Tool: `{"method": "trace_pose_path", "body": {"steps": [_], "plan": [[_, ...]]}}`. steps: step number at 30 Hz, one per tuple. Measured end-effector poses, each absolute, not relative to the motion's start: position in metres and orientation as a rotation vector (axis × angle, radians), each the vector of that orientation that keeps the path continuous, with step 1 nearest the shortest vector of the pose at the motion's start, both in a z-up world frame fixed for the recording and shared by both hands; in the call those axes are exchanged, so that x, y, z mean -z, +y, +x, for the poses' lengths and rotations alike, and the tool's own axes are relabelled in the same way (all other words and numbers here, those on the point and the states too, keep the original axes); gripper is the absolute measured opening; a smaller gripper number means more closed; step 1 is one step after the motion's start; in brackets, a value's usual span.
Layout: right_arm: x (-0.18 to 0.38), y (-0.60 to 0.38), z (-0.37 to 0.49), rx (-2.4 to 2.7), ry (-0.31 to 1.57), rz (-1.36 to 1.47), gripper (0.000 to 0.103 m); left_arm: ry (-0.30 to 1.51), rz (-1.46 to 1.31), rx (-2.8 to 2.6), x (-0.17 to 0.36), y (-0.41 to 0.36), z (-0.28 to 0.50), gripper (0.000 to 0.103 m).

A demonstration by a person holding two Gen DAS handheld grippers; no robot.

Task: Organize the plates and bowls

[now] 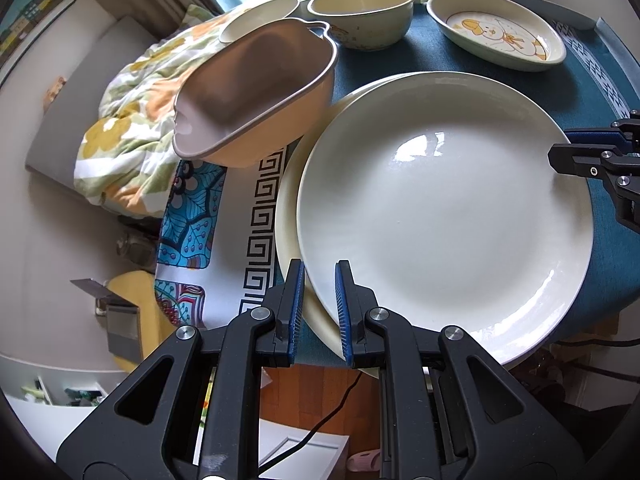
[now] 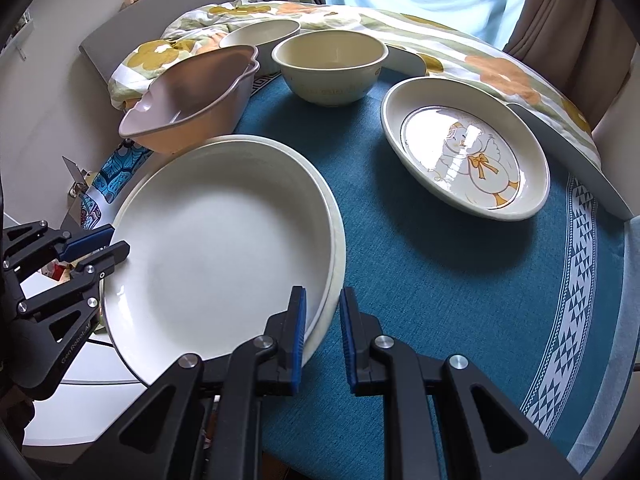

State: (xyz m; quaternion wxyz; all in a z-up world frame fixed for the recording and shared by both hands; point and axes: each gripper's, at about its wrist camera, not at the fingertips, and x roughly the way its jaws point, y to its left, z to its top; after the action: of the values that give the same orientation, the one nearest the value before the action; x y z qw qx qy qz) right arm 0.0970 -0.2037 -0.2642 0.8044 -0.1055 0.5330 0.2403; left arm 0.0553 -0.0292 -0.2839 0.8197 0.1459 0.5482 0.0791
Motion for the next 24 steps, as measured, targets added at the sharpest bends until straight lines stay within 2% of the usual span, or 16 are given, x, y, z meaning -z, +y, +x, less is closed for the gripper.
{"method": "trace_pose_path", "body": {"steps": [17,20,24], "plan": [[0.264,-0.205,0.097,-0.49,1.152,-0.2,0.015,1.174,0.289,-0.156,0.28,-0.024,0.059,0.013],[0.253,-0.211,0.097,-0.485,1.136,-0.169,0.015,1.142,0.29,-0.145,0.26,-0.027,0.059,0.013],[0.218,-0.23,0.098,-0.469,1.078,-0.101,0.015,1.054,0.216,-0.105,0.209,-0.03,0.065,0.013]]}}
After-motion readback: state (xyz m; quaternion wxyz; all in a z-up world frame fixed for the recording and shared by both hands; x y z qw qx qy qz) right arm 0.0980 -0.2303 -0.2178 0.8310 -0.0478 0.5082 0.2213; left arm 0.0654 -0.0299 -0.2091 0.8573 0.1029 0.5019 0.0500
